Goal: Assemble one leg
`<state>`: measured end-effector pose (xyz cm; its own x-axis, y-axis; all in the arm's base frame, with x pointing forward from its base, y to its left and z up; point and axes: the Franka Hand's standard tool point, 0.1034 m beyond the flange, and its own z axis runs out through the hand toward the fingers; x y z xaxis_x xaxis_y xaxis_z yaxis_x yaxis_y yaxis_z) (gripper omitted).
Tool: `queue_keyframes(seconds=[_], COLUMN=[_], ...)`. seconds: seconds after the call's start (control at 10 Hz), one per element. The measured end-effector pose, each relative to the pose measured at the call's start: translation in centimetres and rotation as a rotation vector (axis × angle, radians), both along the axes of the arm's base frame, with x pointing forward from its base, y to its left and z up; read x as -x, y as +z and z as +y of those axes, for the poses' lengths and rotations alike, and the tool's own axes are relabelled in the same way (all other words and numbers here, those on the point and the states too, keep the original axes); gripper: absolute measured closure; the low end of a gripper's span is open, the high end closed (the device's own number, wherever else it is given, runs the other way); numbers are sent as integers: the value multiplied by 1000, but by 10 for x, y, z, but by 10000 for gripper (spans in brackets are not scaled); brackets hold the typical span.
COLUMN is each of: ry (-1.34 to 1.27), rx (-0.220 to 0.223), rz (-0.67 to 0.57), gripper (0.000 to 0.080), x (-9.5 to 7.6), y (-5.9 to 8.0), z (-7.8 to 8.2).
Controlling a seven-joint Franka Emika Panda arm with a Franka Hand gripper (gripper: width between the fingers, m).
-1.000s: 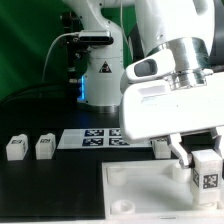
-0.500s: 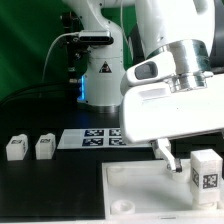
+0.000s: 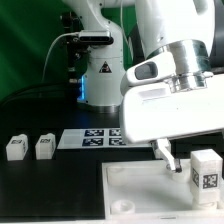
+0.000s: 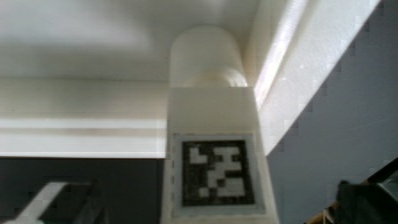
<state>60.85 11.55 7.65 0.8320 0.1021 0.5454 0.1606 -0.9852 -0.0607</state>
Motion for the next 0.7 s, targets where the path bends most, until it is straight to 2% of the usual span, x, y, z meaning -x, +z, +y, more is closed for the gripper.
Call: queue_keyframes(seconds=[0.3, 0.4, 0.6, 0.7], ry=[14, 30, 66, 83], rx=[-4, -3, -4, -2], rz=[86, 215, 456, 570], gripper=[151, 151, 151, 151], x=[-19, -17, -20, -15], y=[17, 13, 17, 14], z=[2, 2, 2, 1])
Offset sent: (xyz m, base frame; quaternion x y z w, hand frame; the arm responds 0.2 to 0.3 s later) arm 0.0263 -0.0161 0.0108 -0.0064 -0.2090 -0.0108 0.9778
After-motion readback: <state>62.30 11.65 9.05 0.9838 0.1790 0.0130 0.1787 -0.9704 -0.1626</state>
